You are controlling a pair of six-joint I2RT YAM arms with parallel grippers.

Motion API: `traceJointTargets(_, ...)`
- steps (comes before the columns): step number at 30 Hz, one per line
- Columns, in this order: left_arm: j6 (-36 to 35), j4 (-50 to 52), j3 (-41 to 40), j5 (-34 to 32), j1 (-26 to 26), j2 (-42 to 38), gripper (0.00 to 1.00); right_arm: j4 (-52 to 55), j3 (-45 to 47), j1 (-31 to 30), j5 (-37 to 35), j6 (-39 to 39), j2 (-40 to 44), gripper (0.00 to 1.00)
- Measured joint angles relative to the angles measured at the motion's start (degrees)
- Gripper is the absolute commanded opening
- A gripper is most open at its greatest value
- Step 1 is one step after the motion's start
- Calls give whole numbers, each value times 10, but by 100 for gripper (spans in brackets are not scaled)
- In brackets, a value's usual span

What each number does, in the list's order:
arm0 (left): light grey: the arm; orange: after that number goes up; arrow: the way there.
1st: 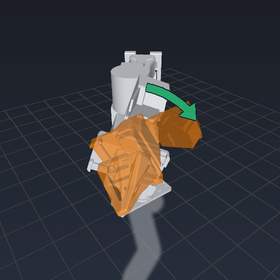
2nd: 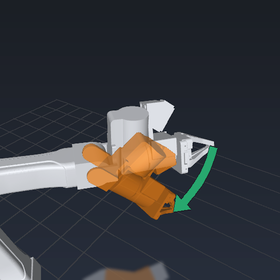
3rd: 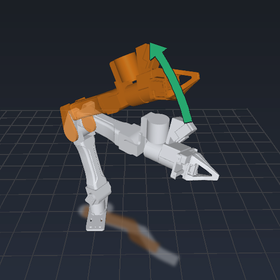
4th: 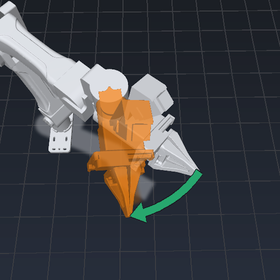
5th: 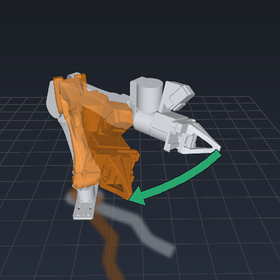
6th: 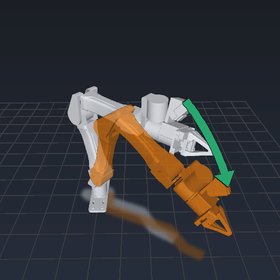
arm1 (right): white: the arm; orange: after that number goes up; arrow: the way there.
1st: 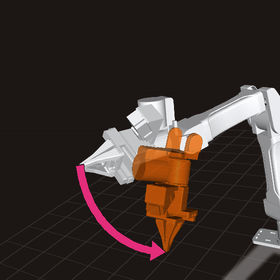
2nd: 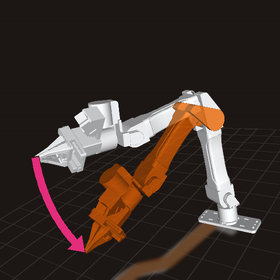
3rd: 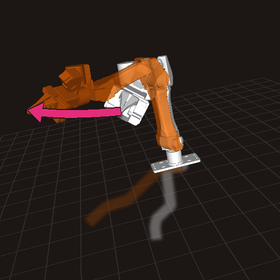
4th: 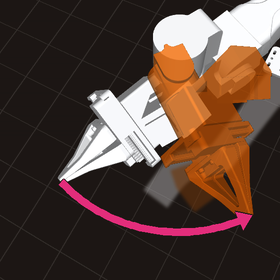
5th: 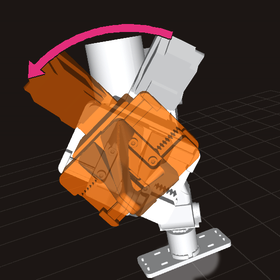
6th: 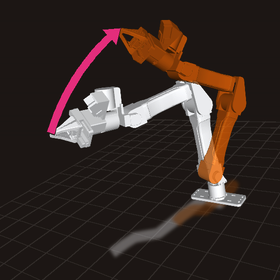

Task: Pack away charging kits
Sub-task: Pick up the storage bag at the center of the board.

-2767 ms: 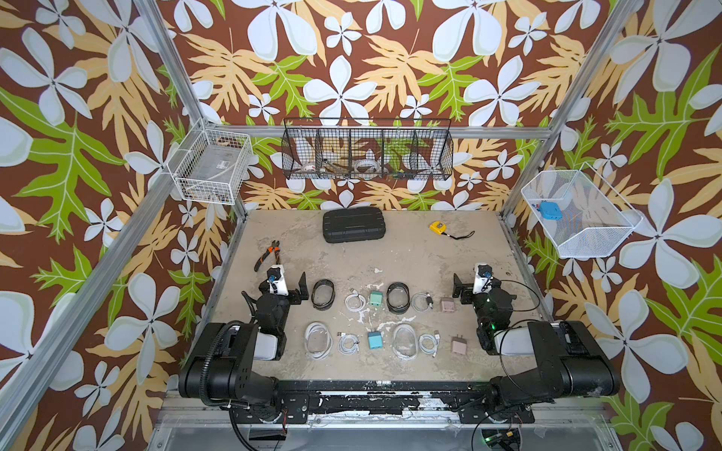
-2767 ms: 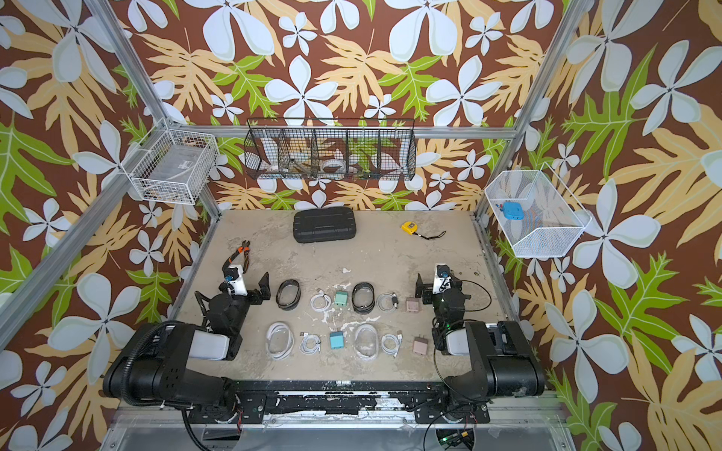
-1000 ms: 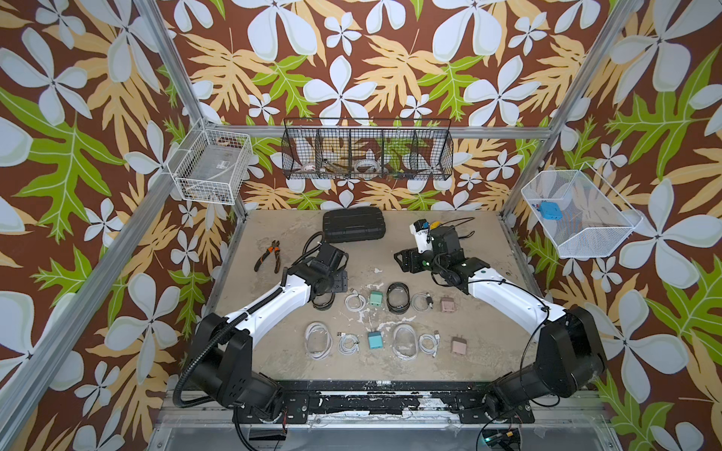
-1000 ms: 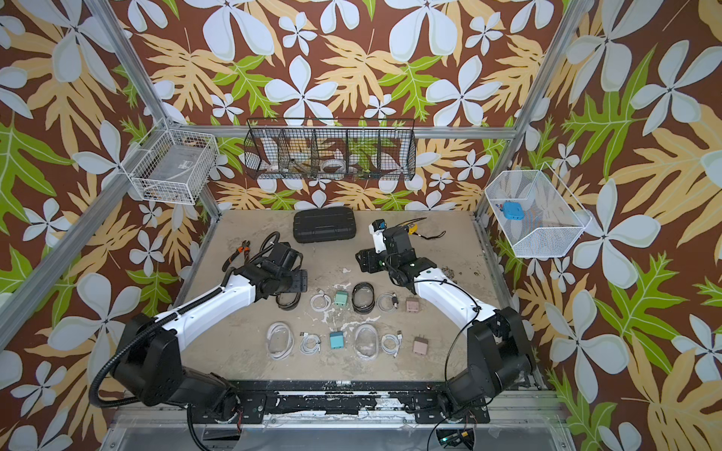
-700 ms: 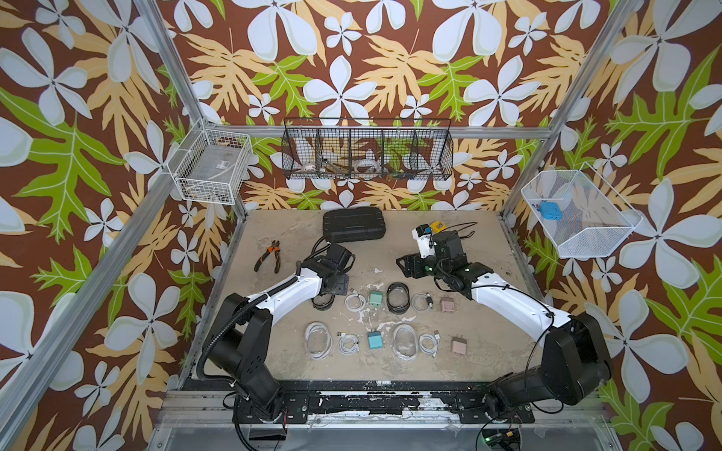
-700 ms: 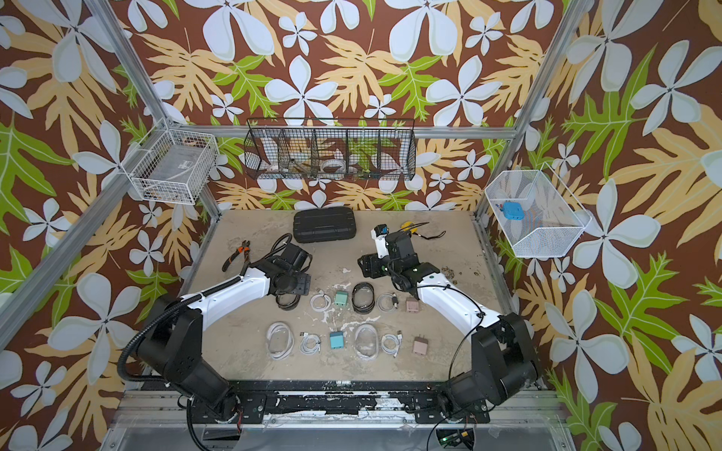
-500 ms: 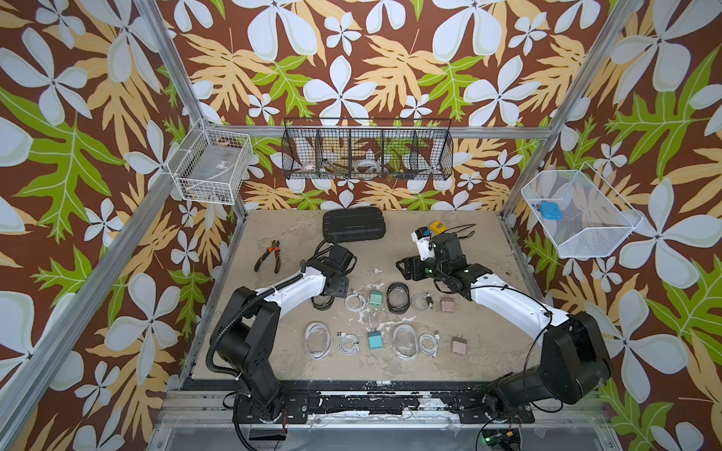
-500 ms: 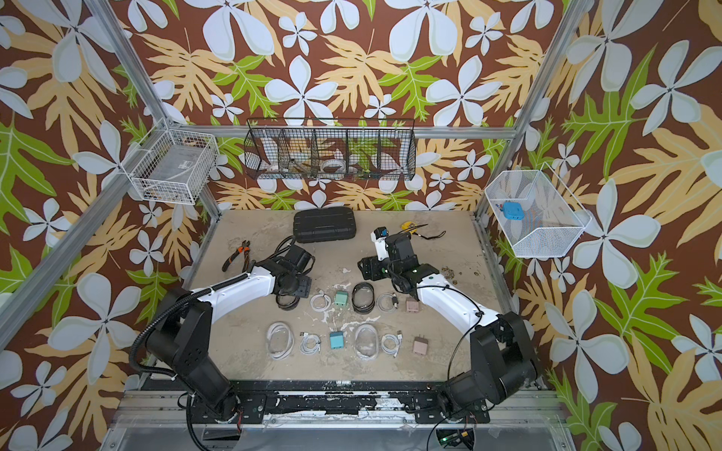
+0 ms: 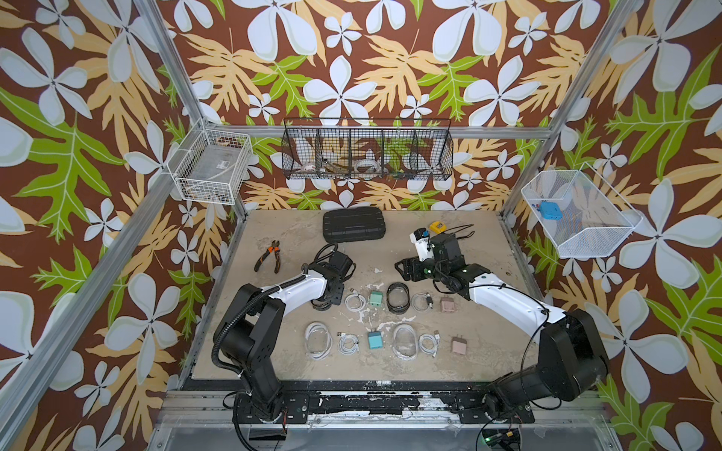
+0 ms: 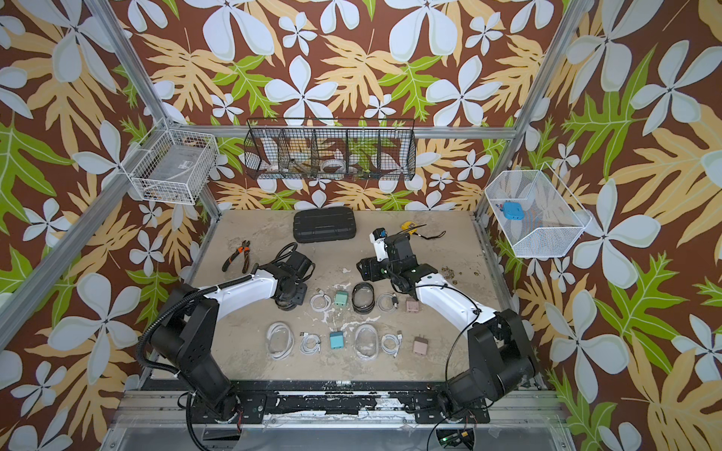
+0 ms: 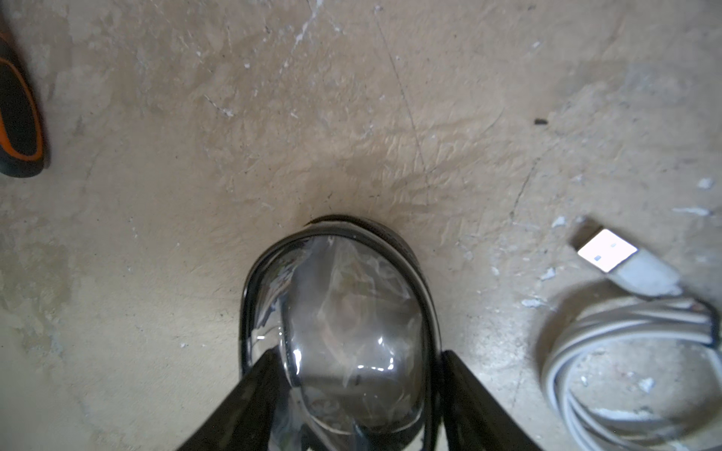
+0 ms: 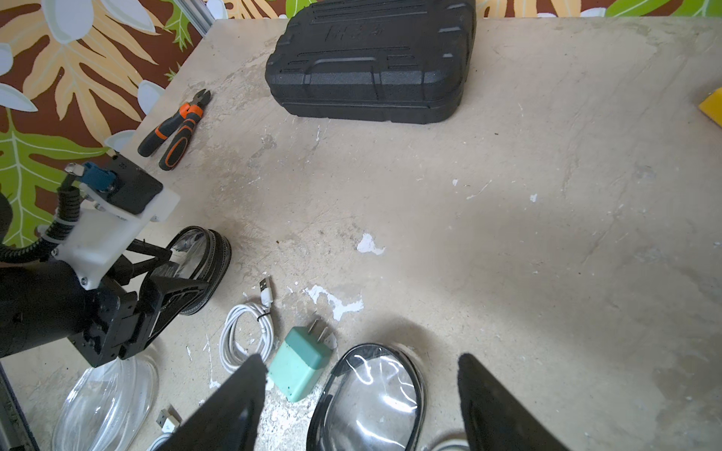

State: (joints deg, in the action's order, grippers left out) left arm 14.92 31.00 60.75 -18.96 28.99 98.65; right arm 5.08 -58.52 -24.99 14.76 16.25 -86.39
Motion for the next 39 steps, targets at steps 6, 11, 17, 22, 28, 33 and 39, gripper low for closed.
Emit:
traceJointTargets(6, -16, -4, 0, 15, 0, 0, 54, 0, 0, 0, 2, 0, 1, 77)
traceJointTargets(11, -17, -5, -1, 26, -3, -10, 45, -2, 2, 0, 3, 0, 2, 76)
traceJointTargets(17, -19, -6, -4, 42, -17, -15, 22, -2, 1, 0, 1, -3, 2, 76)
traceJointTargets(22, -18, -9, -12, 45, -25, -28, 16, 5, -4, 0, -2, -5, 7, 74)
traceJointTargets(28, -19, -9, -14, 47, -31, -43, 4, 6, -6, -4, 2, -4, 7, 70)
traceJointTargets(33, -22, -11, -22, 52, -41, -57, 0, 12, -15, -26, 13, -4, 5, 62)
traceJointTargets(39, -18, -20, -52, 101, -73, -104, 0, 18, -50, -95, 53, 12, -33, 46)
